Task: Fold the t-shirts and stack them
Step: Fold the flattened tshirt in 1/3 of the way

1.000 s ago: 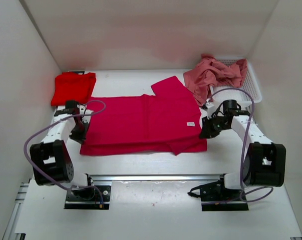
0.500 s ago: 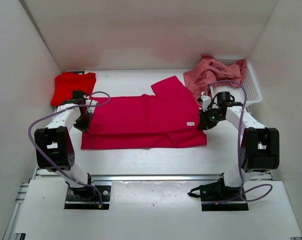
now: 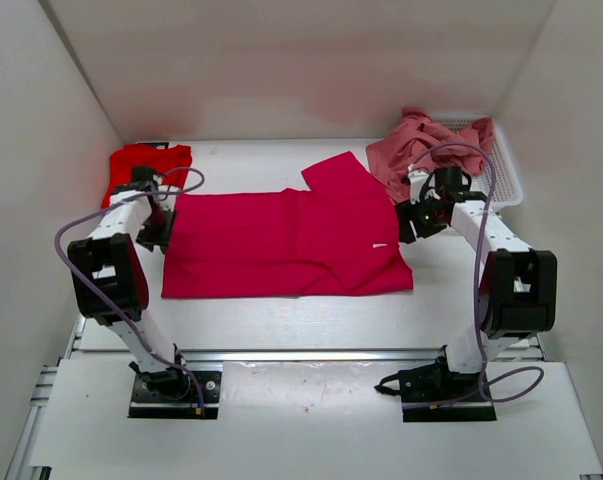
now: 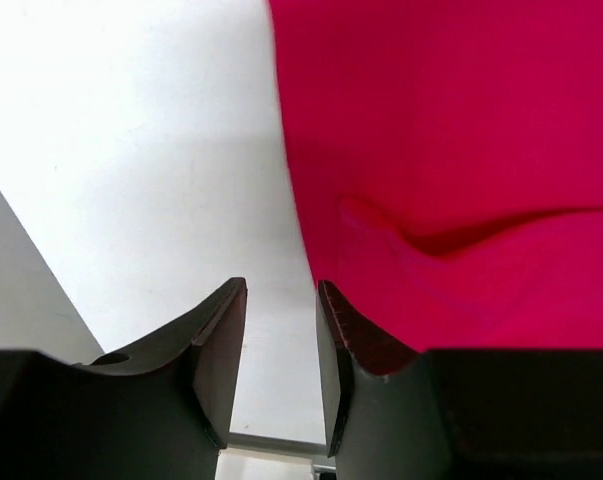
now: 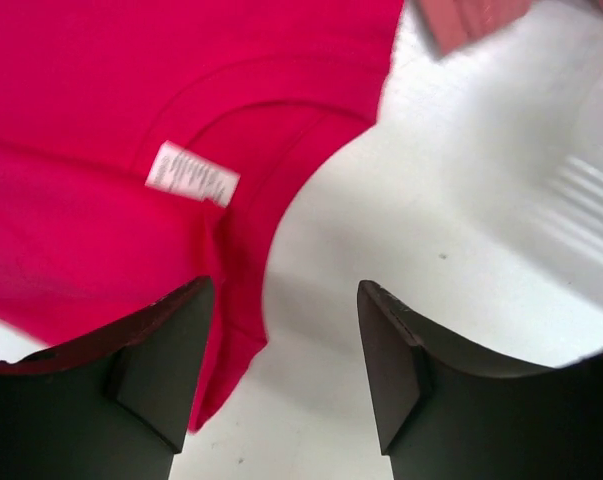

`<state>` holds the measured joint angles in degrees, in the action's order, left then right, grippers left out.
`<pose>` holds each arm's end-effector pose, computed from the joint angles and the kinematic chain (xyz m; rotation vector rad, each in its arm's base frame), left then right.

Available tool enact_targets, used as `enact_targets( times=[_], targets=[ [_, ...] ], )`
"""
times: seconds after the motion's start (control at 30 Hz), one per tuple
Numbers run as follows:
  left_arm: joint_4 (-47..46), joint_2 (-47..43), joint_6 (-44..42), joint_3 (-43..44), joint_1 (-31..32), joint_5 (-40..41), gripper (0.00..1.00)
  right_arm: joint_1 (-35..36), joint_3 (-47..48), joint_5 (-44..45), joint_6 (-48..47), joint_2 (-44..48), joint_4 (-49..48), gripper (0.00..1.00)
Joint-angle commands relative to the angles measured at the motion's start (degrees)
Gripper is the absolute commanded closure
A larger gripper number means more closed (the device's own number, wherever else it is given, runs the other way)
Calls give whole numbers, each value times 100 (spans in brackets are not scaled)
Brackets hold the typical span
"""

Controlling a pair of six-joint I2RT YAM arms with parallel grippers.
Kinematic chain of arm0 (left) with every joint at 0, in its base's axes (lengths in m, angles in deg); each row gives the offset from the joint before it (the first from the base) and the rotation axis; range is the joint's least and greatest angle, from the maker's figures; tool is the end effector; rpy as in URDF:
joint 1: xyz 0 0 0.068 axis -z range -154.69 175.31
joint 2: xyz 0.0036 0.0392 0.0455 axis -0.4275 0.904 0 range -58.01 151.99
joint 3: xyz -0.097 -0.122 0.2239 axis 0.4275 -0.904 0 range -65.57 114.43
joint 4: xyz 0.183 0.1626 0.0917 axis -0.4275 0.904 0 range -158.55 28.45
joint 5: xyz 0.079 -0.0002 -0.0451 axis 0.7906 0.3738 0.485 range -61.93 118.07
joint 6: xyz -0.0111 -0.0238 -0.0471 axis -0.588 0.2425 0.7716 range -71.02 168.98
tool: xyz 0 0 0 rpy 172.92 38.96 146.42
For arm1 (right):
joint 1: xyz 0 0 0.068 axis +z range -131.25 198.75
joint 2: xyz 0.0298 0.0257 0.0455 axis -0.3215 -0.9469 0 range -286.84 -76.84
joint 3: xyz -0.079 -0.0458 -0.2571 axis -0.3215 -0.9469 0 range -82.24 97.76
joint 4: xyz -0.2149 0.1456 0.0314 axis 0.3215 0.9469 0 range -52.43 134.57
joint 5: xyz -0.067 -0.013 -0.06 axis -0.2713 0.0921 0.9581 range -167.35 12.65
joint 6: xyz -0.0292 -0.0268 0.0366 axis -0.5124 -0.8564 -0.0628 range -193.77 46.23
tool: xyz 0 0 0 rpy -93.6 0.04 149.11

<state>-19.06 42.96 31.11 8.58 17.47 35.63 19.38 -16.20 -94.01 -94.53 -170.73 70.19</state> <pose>0.3380 0.0511 0.2095 0.2327 2.9171 0.2666 0.3357 0.0139 0.2215 -0.5753 2.5115 0.2527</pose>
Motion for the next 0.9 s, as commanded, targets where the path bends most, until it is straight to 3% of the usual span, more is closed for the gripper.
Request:
enact_targets(
  times=[0.0,0.07,0.23,0.47,0.6,0.7,0.73,0.77,0.87],
  targets=[
    [385,-523,47,-22,-419,-385,54,-219,-265,-248,-296,598,646,41],
    [447,-919,90,-390,-508,-675,52,-160,-669,-451,-516,818,1025,41],
    [219,-1352,213,-1332,-210,-896,46,-98,-1637,-767,-237,1232,896,36],
    [52,-597,512,-1140,-693,-1220,45,-2,-1603,-804,115,732,491,37],
    [-80,-534,495,-1289,-422,-1002,46,-18,-1796,-522,651,582,157,42],
    [-168,-508,477,-1429,-78,-826,53,113,-1893,-286,696,503,87,75],
    [-238,-508,416,-1456,-34,-765,60,157,-1928,-224,626,477,69,94],
    [-247,-447,459,-1465,10,-764,65,262,-1946,-84,582,477,78,100],
    [-212,-324,390,-1465,-51,-764,93,132,-1894,-152,528,511,226,100]
  ],
)
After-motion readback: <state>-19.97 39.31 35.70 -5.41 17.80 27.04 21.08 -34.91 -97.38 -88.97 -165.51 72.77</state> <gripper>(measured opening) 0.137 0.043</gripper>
